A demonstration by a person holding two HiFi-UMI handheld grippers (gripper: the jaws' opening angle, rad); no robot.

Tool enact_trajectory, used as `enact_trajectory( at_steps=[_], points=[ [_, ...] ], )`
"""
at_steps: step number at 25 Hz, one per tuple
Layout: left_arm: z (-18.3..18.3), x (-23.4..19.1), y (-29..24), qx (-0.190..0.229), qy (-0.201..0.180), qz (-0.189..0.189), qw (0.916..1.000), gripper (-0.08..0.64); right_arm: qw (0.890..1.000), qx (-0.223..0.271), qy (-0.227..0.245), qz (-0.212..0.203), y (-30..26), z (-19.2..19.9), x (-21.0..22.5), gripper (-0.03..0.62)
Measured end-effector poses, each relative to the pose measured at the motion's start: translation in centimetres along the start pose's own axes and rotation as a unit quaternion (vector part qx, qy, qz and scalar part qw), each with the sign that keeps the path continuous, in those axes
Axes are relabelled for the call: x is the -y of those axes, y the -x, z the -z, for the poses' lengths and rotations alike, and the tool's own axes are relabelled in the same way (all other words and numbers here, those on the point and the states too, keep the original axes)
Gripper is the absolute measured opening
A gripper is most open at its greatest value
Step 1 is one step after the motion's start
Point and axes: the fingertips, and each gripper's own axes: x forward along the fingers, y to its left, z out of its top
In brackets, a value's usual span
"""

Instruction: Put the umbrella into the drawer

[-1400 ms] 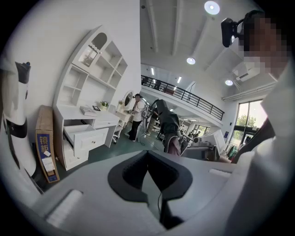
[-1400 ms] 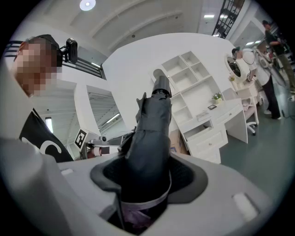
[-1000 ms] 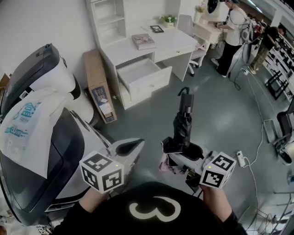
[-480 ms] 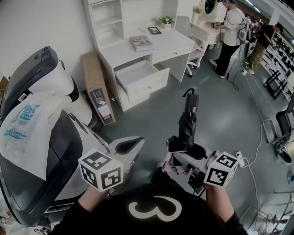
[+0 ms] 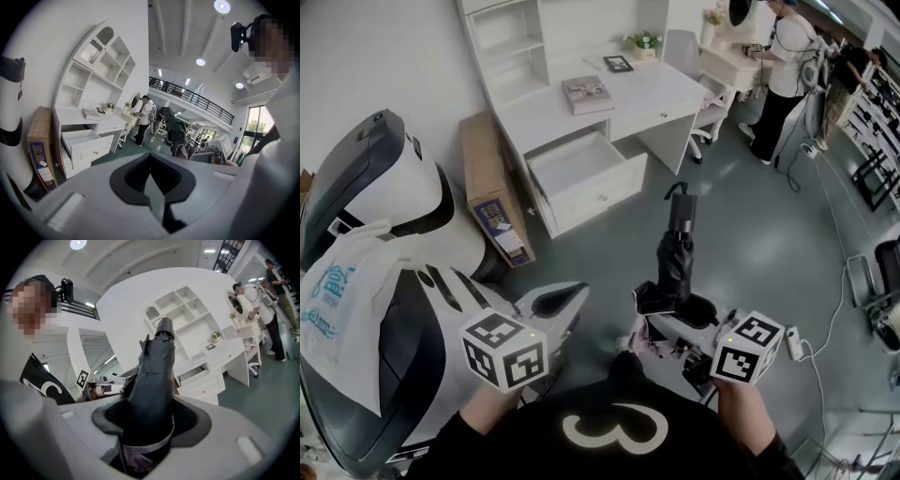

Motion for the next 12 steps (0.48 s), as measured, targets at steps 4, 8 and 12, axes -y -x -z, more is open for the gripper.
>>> enact_trajectory(
  at_steps=[4, 8, 12],
  points=[
    [-2.4, -2.6, -5.9, -0.005, 0.010, -0.007, 0.9999, 0.008, 1.000, -0.018, 0.014, -0.002, -1.9, -2.8, 5.5, 0.249],
    [-5.4, -4.6, -11.6, -0.003, 0.008, -0.012, 0.9999, 0.008, 0.999, -0.028, 0.033, -0.005, -3.3, -6.1, 10.7, 0.249],
    [-8.2, -6.0, -15.7, 0.004, 0.000, -0.020, 0.9998, 0.008, 0.998, -0.038, 0.047, -0.011, -4.3, -8.8, 15.0, 0.249]
  ],
)
